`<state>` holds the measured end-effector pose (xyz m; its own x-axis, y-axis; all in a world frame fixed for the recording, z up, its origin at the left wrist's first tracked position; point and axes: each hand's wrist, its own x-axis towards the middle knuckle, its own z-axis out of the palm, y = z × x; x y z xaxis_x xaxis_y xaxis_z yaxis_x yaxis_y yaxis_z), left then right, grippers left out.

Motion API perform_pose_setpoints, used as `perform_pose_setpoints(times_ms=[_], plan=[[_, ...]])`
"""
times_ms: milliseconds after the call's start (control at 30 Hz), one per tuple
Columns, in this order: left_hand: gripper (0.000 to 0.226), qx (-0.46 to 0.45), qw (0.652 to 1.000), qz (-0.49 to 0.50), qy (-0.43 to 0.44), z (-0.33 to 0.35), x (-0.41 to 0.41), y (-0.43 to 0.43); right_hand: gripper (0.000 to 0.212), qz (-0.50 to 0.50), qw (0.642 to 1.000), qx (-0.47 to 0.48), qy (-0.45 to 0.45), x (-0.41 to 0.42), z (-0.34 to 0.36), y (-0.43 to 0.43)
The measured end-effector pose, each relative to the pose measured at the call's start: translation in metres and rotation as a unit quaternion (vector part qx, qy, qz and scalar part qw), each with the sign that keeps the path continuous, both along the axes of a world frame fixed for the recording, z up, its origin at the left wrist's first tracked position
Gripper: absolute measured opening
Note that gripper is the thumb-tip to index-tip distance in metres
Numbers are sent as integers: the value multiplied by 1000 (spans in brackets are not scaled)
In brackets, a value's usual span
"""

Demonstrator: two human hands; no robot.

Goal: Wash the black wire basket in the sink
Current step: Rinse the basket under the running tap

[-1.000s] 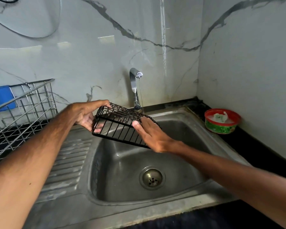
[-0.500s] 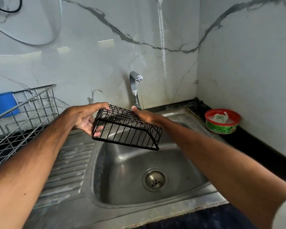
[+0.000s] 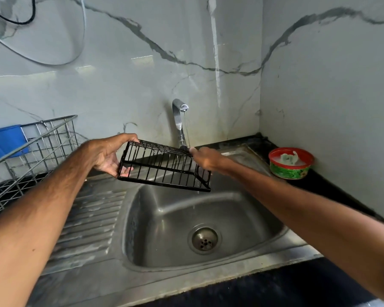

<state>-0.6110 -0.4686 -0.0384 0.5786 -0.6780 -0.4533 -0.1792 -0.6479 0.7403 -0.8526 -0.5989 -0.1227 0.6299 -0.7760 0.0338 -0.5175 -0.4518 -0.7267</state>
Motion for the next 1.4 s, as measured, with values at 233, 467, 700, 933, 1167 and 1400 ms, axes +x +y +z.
perform_pose_setpoints(times_ms=[233,467,700,933,1167,1400], plan=[[111,3,1000,6,-15,-3,-3,6,84,176,978,-5,116,38,26,3],[98,-9,1000,5,-12,5,12,8,78,167,977,23,131,34,27,0],[103,-21,999,31,13,5,19,11,71,184,974,41,125,-18,46,45],[93,8,1000,-9,-23,20,-22,6,79,84,985,126,86,-8,22,42],[72,16,995,-41,-95,37,-57,16,83,19,974,221,-50,11,-16,0],[57,13,969,-132,-208,24,-55,21,81,-56,925,346,-146,1,-15,-10]])
